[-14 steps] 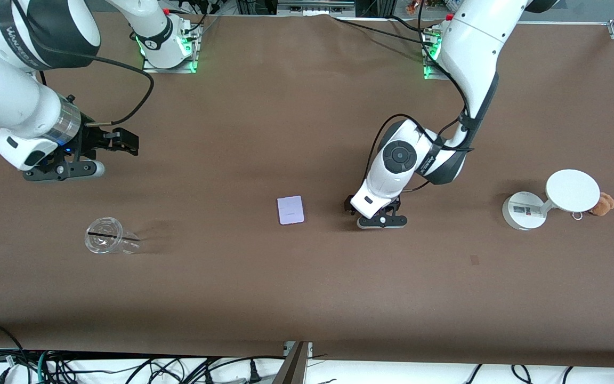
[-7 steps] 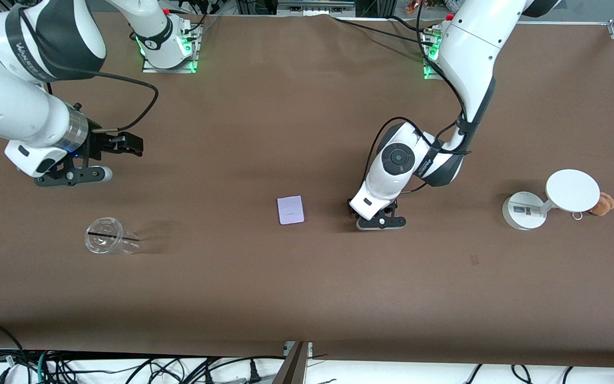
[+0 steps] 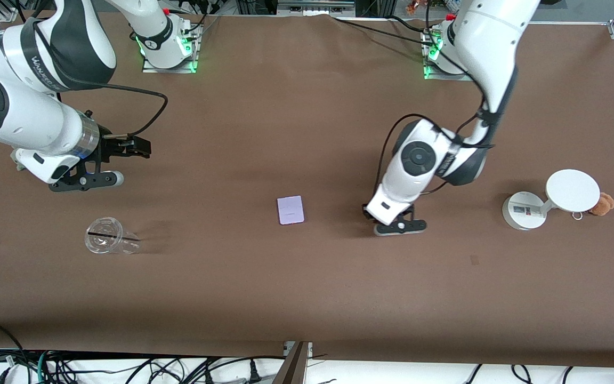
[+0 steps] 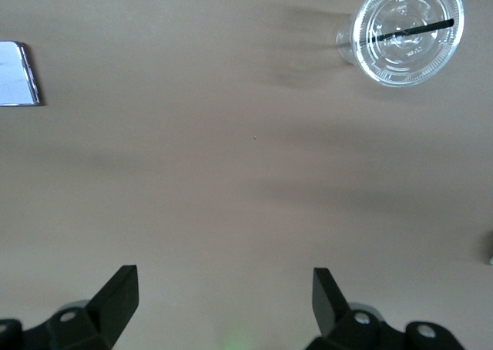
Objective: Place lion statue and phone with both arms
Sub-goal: 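Grasp the lion with the left gripper while the right gripper reaches the phone, then carry the lion toward the lamp while the right gripper grasps the phone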
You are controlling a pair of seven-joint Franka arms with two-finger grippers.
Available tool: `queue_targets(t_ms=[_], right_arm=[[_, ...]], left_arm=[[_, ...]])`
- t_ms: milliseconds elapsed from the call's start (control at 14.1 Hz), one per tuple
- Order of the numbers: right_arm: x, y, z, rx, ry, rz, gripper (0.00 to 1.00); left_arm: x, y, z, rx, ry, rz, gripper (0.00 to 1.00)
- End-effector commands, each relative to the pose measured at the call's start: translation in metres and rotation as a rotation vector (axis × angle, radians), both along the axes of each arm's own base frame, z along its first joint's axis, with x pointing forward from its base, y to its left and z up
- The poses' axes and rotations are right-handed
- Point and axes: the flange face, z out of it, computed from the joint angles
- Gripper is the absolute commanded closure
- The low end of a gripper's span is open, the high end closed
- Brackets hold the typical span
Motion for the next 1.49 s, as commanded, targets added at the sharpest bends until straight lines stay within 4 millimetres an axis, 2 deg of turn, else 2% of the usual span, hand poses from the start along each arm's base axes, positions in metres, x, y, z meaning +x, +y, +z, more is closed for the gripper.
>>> queue_targets(t_ms=[0, 142, 212, 283, 425, 567, 638, 779, 850, 992, 1133, 1275, 1417], right_arm=[[0.003, 0.020, 0.010, 0.049, -0.031, 0.025, 0.00], [0.009, 0.069, 0.008, 0.046, -0.043, 0.046, 0.00], [0.016, 0.086, 0.003, 0.053, -0.045, 0.013, 0.00], [0.020, 0.117, -0.002, 0.064, -0.051, 0.022, 0.00], [0.022, 0.181, -0.030, 0.061, -0.053, 0.042, 0.00], [0.019, 0.239, -0.068, 0.087, -0.125, 0.015, 0.00], [0.018, 0.267, -0.091, 0.109, -0.166, 0.024, 0.00], [0.012, 0.310, -0.138, 0.135, -0.226, 0.001, 0.00], [0.009, 0.323, -0.157, 0.137, -0.240, -0.008, 0.00], [0.002, 0.338, -0.190, 0.113, -0.246, 0.014, 0.00], [0.003, 0.341, -0.216, 0.088, -0.265, 0.040, 0.00], [-0.008, 0.357, -0.249, 0.084, -0.272, 0.030, 0.00], [-0.013, 0.364, -0.271, 0.062, -0.301, 0.016, 0.00]], left_arm=[[0.008, 0.051, 0.024, 0.034, 0.017, -0.044, 1.00], [0.018, 0.098, 0.025, 0.042, 0.028, -0.051, 1.00], [0.019, 0.127, 0.025, 0.047, 0.037, -0.072, 1.00], [0.019, 0.161, 0.022, 0.051, 0.051, -0.104, 1.00], [0.016, 0.234, 0.015, 0.051, 0.074, -0.124, 1.00], [0.015, 0.286, 0.012, 0.046, 0.083, -0.098, 1.00], [0.014, 0.299, 0.011, 0.041, 0.080, -0.072, 1.00], [0.009, 0.299, 0.001, 0.033, 0.071, -0.043, 1.00], [0.003, 0.299, -0.009, 0.030, 0.059, -0.031, 1.00], [-0.007, 0.305, -0.024, 0.026, 0.031, -0.021, 1.00], [-0.012, 0.305, -0.028, 0.027, 0.034, -0.023, 1.00], [-0.017, 0.316, -0.031, 0.032, 0.022, -0.011, 1.00], [-0.021, 0.320, -0.037, 0.032, 0.014, -0.008, 1.00]])
